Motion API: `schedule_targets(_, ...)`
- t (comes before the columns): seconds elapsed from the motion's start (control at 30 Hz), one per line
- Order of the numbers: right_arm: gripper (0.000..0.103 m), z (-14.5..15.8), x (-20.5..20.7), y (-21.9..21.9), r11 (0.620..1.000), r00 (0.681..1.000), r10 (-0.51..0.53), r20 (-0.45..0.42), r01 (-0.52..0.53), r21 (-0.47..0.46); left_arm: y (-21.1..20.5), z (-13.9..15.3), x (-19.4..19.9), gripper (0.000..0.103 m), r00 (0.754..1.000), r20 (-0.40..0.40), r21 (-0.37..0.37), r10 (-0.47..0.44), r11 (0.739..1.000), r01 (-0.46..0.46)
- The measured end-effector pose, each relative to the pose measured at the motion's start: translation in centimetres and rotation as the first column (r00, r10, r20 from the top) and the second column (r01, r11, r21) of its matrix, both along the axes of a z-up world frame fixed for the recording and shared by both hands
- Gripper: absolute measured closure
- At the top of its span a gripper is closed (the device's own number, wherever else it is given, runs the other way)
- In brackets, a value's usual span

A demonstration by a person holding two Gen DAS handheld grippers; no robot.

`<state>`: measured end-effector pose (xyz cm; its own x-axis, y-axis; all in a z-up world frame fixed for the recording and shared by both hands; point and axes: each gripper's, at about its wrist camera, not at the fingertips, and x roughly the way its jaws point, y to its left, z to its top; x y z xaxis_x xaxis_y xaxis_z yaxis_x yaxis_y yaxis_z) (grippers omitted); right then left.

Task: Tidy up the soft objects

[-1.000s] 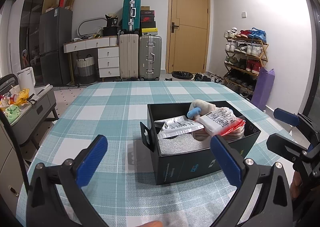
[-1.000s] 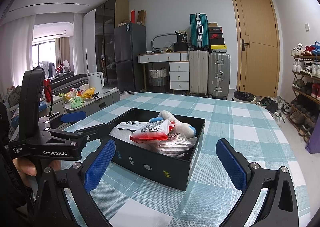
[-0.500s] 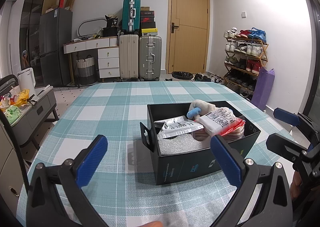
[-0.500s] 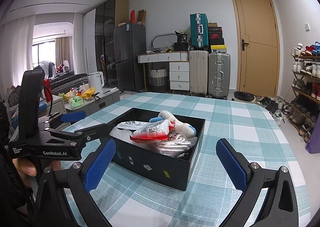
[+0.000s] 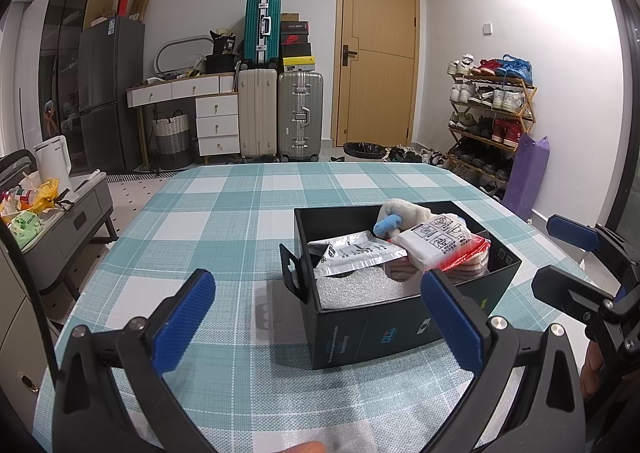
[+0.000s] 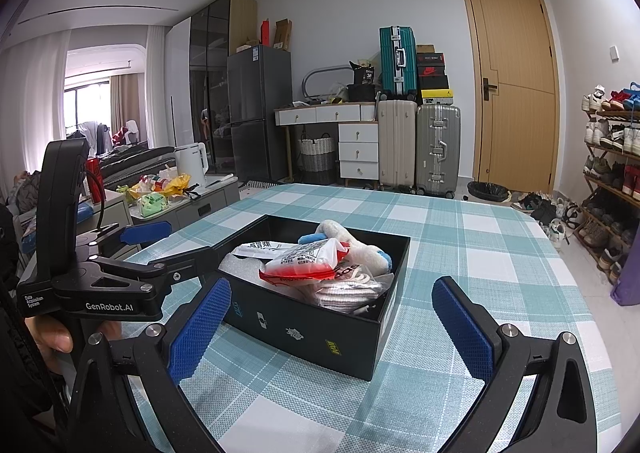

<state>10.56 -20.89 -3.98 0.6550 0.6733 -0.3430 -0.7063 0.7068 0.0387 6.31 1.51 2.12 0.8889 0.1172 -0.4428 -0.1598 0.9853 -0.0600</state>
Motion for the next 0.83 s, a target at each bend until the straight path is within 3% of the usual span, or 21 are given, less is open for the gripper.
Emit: schedule_targets(0.83,0.001,-0.02,-0.11,-0.02,1.000,1.000,0.001,0.000,-0.001,0.000,-0.05,0.01,0.01,0.000,1.000,-0.003,0.001,0.002,1.000,-0.002)
